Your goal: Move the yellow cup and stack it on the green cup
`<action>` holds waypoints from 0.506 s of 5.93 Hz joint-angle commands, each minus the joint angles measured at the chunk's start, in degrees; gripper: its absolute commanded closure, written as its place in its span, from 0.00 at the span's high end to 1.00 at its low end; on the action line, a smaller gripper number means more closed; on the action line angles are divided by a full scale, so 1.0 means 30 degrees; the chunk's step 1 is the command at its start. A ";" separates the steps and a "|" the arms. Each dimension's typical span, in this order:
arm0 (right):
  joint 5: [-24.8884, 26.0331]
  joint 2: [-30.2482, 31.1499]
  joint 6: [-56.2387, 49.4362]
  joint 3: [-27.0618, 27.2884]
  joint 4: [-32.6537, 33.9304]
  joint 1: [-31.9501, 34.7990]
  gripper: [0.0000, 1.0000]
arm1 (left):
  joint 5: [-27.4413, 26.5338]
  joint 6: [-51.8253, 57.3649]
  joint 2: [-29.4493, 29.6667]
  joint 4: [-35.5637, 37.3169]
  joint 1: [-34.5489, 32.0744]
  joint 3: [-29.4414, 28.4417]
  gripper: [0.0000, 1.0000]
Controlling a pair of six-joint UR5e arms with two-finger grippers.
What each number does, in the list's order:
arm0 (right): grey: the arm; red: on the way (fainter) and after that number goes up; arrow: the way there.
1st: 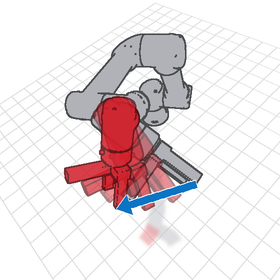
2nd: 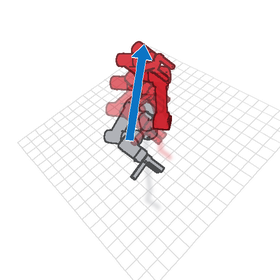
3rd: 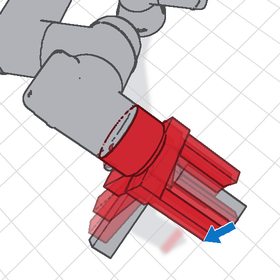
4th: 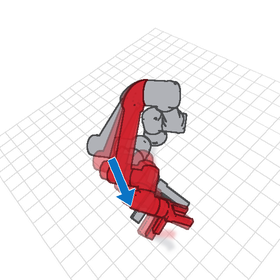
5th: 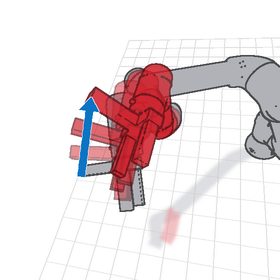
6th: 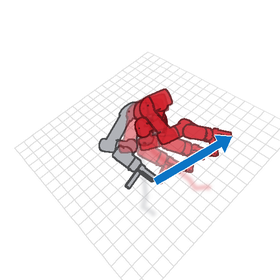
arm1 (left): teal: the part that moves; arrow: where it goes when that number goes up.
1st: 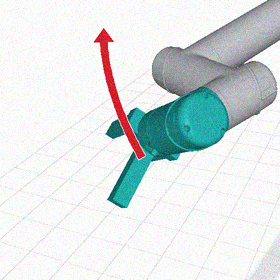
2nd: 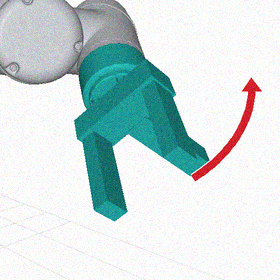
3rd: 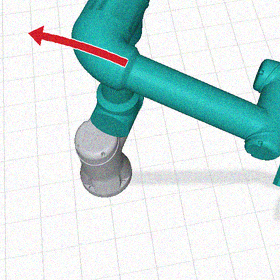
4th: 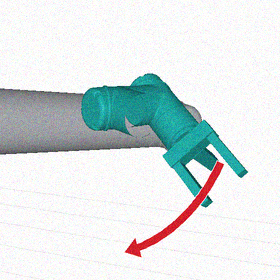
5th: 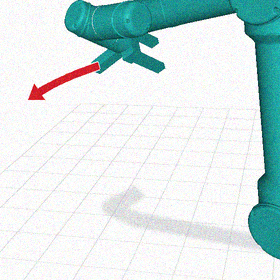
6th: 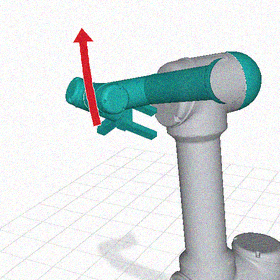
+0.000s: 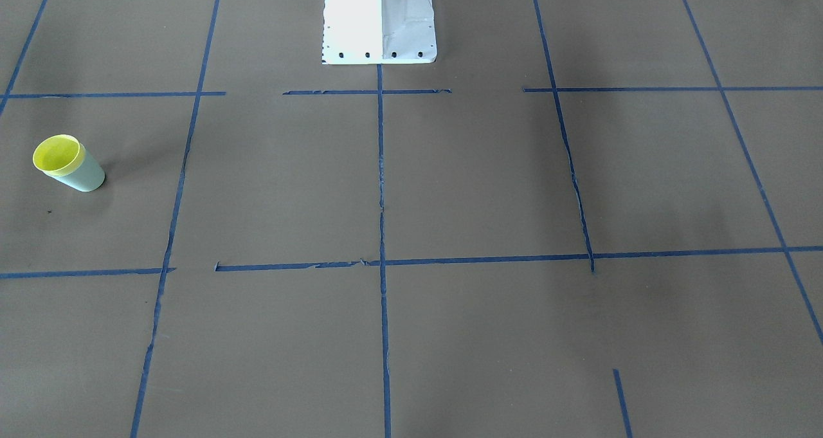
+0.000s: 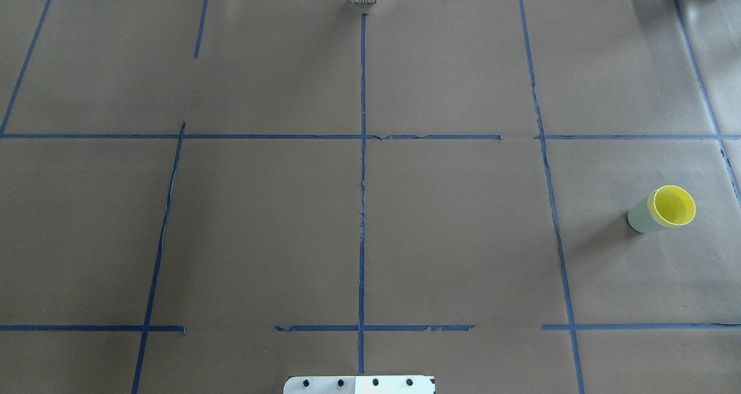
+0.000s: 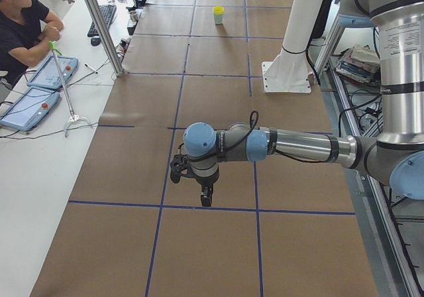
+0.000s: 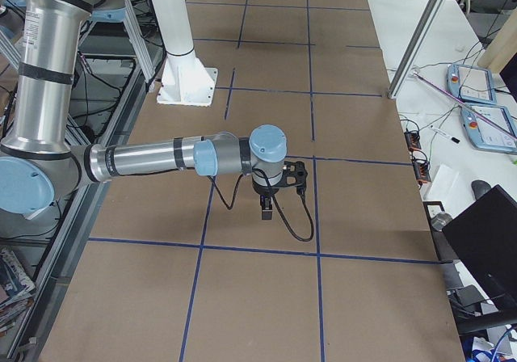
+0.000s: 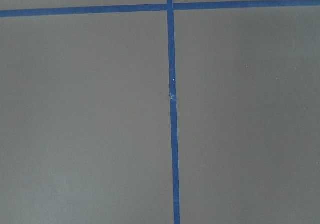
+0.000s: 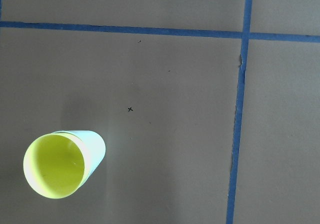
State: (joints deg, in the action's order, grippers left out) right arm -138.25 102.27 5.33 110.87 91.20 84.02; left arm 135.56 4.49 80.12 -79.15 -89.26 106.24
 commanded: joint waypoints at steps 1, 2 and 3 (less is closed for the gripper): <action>0.0174 0.0013 -0.0049 0.0014 -0.0020 0.0001 1.00 | -0.0187 0.0200 0.0245 0.1414 0.0132 0.0325 1.00; 0.1133 0.0274 -0.0107 -0.0044 -0.0397 0.0001 1.00 | -0.1116 0.0637 0.0216 0.1421 0.0104 0.0559 1.00; 0.1519 0.0509 -0.0166 -0.0044 -0.0807 0.0001 1.00 | -0.1154 0.1135 -0.0016 0.1363 0.0016 0.0359 1.00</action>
State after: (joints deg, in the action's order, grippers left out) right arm -135.19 103.12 5.01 110.79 89.90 84.02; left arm 132.85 6.52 80.55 -75.14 -89.02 107.51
